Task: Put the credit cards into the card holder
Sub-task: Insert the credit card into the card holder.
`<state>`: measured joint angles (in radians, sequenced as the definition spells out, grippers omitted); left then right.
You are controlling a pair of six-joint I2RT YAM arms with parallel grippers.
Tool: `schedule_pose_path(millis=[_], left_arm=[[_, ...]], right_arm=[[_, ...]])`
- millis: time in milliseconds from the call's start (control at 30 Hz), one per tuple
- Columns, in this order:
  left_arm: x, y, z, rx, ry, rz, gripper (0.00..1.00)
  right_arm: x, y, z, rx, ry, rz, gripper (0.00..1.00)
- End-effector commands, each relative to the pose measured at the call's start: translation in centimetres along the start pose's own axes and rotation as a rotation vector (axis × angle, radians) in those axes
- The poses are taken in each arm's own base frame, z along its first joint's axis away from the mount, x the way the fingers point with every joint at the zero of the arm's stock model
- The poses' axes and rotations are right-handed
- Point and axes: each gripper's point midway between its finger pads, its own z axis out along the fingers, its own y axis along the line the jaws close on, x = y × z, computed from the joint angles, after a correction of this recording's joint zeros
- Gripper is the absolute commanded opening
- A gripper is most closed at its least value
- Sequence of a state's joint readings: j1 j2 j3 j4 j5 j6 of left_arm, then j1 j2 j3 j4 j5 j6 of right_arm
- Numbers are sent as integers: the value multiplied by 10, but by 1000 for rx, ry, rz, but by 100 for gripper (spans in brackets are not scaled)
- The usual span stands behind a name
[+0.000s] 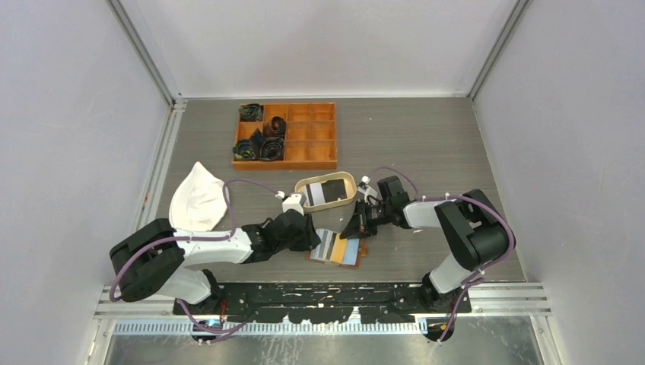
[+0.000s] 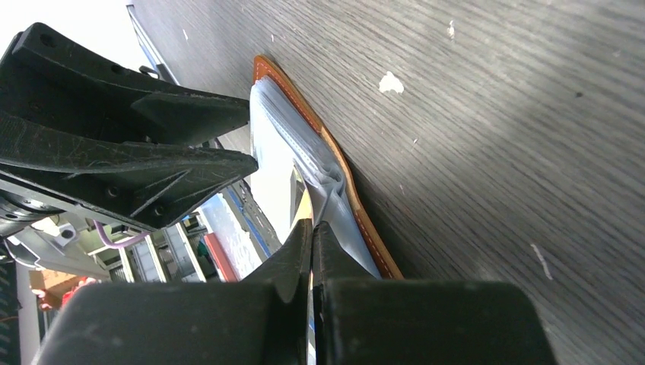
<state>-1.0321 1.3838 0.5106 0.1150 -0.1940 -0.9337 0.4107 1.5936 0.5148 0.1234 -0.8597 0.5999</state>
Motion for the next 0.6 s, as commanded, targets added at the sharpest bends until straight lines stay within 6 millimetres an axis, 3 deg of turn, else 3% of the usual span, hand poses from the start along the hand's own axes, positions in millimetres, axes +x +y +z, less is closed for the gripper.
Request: schedule_pose_path(millis=[0,167,567], left_arm=[[19,6,5,-9,71,28,38],[20,8,6,-16,75,31,38],[17,22,6,-55,60,20,37]], right_arm=[[5,1,9,-8,14,-11,1],[5,3,8,-5,24,-5,1],[13,-6,-22,44,-1,-15,1]])
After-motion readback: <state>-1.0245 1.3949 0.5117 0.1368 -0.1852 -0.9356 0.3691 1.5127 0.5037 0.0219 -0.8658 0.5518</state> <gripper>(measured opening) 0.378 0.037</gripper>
